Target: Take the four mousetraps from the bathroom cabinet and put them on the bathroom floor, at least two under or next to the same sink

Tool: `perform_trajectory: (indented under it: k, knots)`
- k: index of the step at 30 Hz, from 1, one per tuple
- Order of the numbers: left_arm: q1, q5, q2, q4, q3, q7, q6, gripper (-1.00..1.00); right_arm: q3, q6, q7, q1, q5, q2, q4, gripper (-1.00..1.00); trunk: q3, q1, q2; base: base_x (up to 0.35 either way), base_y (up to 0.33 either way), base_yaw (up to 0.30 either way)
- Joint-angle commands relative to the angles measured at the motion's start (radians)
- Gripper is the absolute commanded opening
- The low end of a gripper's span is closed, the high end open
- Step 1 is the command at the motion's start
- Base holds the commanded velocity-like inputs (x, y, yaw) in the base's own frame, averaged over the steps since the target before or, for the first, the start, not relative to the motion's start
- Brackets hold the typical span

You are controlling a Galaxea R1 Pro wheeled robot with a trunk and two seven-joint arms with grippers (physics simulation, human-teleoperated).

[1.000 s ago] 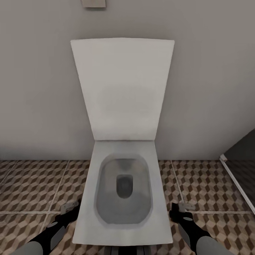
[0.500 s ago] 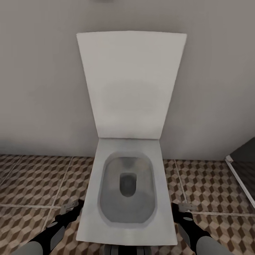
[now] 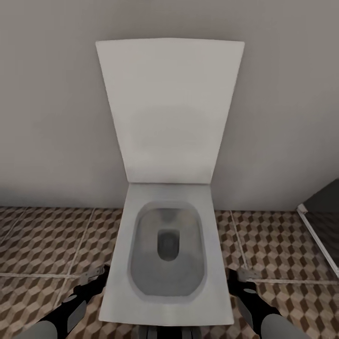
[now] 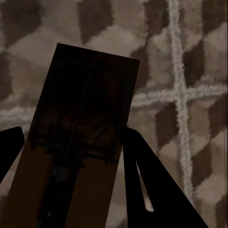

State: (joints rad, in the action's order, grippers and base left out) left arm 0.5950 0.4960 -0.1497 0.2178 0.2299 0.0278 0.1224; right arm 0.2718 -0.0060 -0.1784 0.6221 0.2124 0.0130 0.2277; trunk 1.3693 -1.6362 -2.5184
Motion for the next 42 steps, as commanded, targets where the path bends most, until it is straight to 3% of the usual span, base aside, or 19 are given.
perform_trajectory:
  k: [1,10,26,42]
  knots:
    - [0.0,0.007,-0.001,0.0,0.008,0.003,0.003,-1.0,0.007,-0.001,-0.002,0.001,0.009,-0.001,-0.001,-1.0,0.001,0.0,0.0,0.0,0.0,-0.223]
    - [0.0,0.007,-0.001,0.0,0.009,0.003,0.003,-1.0,0.007,-0.001,-0.005,0.001,0.009,-0.001,-0.001,-1.0,0.001,0.0,0.0,0.0,0.0,-0.194]
    - [0.0,0.006,-0.001,0.0,0.009,0.003,0.003,-1.0,0.007,0.01,-0.001,0.001,0.009,-0.002,-0.001,-1.0,0.001,0.0,0.0,0.0,0.0,-0.014]
    - [0.0,0.006,-0.001,0.0,0.008,0.003,0.004,-1.0,0.007,0.011,0.007,0.001,0.009,-0.001,-0.001,-1.0,0.025,0.0,0.0,0.0,0.0,0.0]
